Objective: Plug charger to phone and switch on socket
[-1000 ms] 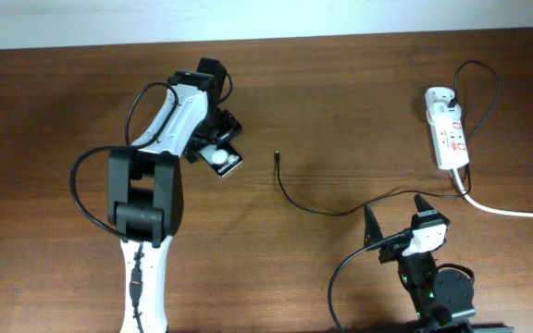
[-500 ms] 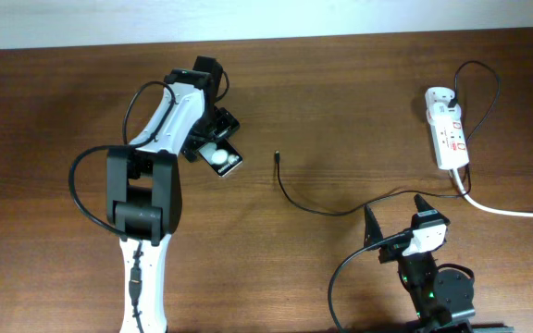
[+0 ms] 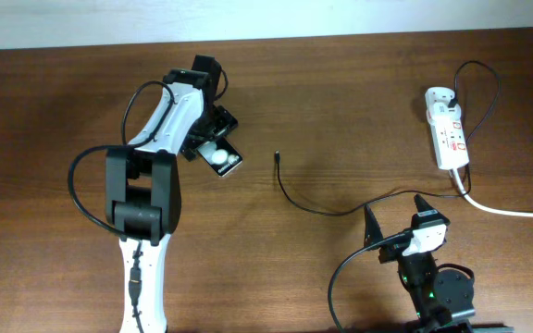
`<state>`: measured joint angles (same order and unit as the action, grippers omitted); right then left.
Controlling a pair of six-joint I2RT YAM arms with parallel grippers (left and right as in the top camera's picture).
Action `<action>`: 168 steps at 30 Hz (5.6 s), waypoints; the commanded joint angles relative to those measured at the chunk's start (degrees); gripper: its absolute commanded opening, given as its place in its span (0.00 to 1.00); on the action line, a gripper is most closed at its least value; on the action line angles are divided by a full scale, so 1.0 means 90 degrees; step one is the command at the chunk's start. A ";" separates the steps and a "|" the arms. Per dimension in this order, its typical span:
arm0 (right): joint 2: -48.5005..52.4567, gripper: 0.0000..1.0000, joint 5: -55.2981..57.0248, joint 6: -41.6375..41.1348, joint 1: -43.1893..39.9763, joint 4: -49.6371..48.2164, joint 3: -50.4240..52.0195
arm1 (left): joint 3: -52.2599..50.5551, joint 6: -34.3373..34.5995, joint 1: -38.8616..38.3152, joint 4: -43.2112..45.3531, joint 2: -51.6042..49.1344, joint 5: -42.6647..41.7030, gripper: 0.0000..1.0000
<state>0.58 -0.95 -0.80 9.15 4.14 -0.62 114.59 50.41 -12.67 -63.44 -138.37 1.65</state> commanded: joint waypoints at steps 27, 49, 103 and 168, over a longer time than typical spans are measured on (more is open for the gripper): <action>-0.0041 0.99 -0.0036 0.0041 -0.0019 0.0017 0.0034 | -0.0131 0.0034 0.0090 0.0134 -0.0508 -0.0236 0.61; -0.0041 0.99 -0.0036 0.0041 -0.0019 0.0017 0.0034 | 0.2210 -0.0284 -0.0403 -0.1715 -0.0505 -0.0379 0.12; -0.0041 0.99 -0.0036 0.0041 -0.0019 0.0017 0.0034 | 0.2261 -0.2346 -0.1664 -0.1860 -0.1246 -0.0758 0.99; -0.0041 0.99 -0.0036 0.0041 -0.0019 0.0017 0.0034 | 0.2613 -0.2968 -0.1467 -0.3701 -0.0969 0.0578 0.96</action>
<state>0.58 -0.95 -0.82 9.15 4.14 -0.62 142.02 24.82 -25.85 -96.44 -148.75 5.63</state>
